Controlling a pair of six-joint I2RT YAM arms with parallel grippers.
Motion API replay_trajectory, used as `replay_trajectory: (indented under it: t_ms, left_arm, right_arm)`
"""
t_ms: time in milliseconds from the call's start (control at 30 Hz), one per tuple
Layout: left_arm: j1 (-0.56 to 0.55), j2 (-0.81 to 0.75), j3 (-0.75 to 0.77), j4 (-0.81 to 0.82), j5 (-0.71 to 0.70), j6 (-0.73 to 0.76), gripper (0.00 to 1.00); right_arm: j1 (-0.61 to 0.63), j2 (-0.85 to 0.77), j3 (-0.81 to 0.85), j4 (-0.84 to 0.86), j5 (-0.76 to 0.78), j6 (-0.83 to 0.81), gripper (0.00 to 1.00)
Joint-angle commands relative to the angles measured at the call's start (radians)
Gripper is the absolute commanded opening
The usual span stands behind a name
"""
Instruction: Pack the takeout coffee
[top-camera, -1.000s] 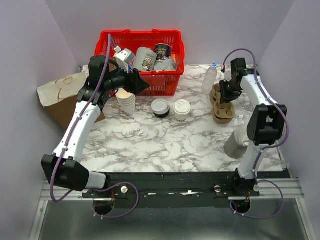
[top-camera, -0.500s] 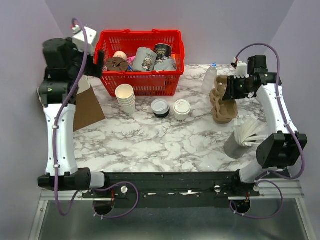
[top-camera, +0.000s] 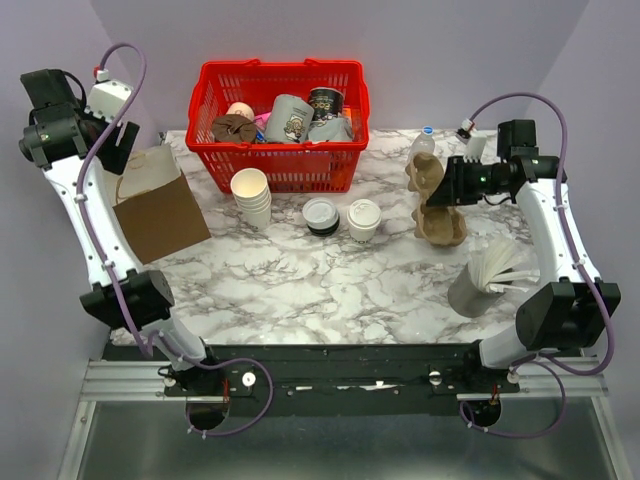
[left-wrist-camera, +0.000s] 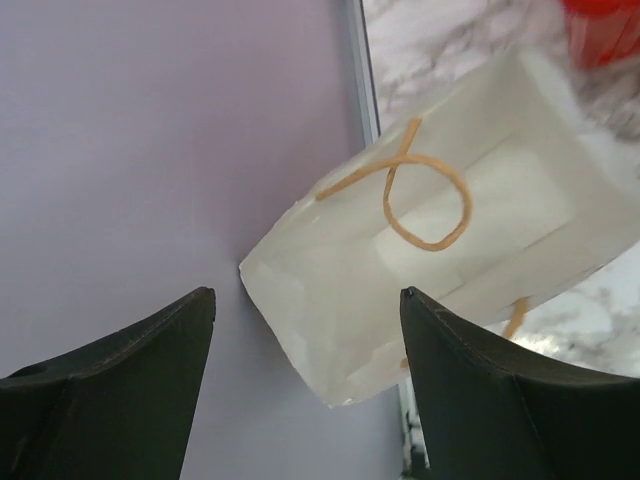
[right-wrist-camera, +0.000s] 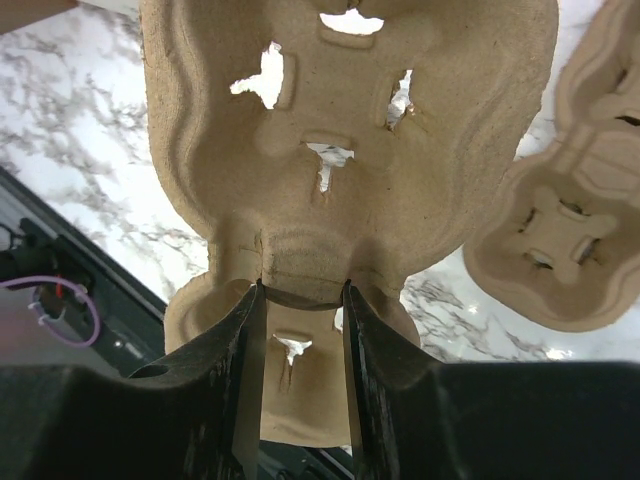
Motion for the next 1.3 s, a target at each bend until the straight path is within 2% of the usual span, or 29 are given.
replay_trajectory:
  t_ms: [0,300,567,867,967,1100,1133,1200,1267]
  left_arm:
    - [0.014,0.087,0.088,-0.148,-0.038,0.145,0.82]
    - [0.013,0.203,0.145,-0.150,-0.098,0.300,0.78]
    - [0.013,0.267,0.152,-0.170,-0.141,0.341,0.74]
    - [0.001,0.331,0.160,-0.187,-0.152,0.352,0.62]
    - [-0.002,0.338,0.160,-0.191,-0.152,0.352,0.55]
    - [-0.010,0.339,0.158,-0.231,-0.152,0.346,0.37]
    - [-0.012,0.338,0.157,-0.242,-0.153,0.335,0.28]
    - [-0.018,0.319,0.143,-0.269,-0.140,0.320,0.21]
    - [-0.019,0.280,0.119,-0.286,-0.118,0.304,0.19]
  right_arm:
    - [-0.001,-0.001,0.004,0.016,-0.093,0.018,0.01]
    - [-0.003,-0.039,-0.036,0.032,-0.090,0.026,0.01]
    - [-0.001,-0.045,-0.073,0.047,-0.106,0.044,0.01]
    - [-0.001,-0.042,-0.068,0.050,-0.110,0.049,0.01]
    - [-0.001,-0.047,-0.082,0.055,-0.113,0.050,0.01]
    - [-0.001,-0.056,-0.083,0.049,-0.116,0.032,0.01]
    - [-0.001,-0.062,-0.082,0.046,-0.115,0.023,0.01]
    - [-0.003,-0.073,-0.074,0.033,-0.124,-0.022,0.01]
    - [-0.002,-0.082,-0.053,0.012,-0.145,-0.081,0.01]
